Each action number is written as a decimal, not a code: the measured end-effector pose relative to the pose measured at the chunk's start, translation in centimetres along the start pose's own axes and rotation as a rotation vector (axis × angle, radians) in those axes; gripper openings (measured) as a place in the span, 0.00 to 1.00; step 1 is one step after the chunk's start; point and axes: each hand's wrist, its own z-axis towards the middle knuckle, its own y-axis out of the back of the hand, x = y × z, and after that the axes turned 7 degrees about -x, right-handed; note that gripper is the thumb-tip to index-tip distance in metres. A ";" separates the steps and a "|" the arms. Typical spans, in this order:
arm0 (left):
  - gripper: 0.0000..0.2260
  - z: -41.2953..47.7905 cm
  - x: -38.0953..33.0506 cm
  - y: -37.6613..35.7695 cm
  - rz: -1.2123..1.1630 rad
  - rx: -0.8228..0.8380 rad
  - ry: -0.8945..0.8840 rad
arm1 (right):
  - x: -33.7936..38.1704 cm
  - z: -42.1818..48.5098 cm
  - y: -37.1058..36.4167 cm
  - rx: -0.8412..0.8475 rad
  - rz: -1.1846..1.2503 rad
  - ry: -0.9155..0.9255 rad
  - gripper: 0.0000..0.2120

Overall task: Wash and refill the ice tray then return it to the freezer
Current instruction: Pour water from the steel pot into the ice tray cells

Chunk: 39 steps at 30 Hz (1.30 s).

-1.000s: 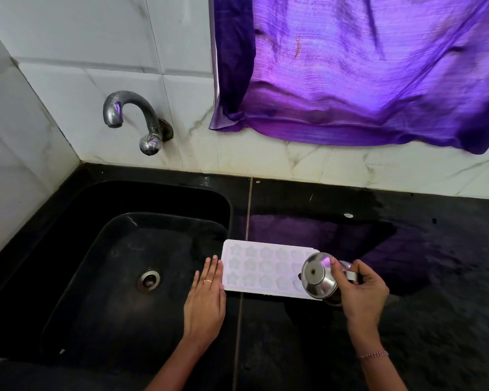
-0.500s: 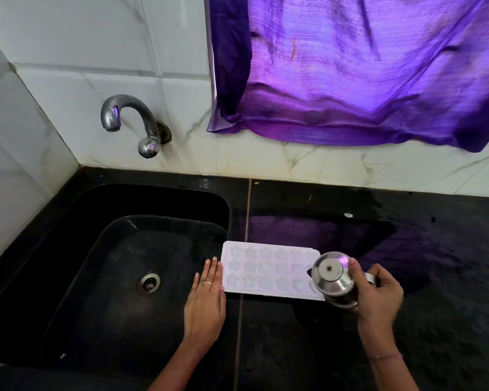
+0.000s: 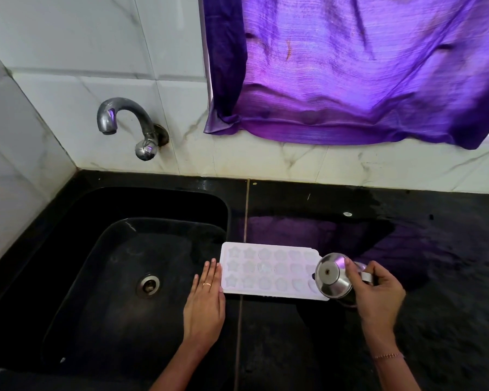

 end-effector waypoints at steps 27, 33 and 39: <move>0.25 0.0 -0.1 0.1 -0.034 -0.015 -0.005 | -2.7 0.9 1.0 -0.140 0.175 -0.275 0.22; 0.24 -0.1 -0.1 0.2 -0.029 -0.010 -0.004 | -2.7 1.0 1.8 -0.132 0.097 -0.179 0.23; 0.24 0.0 0.0 0.1 -0.021 -0.003 0.000 | -2.5 1.0 2.0 -0.094 0.038 -0.066 0.23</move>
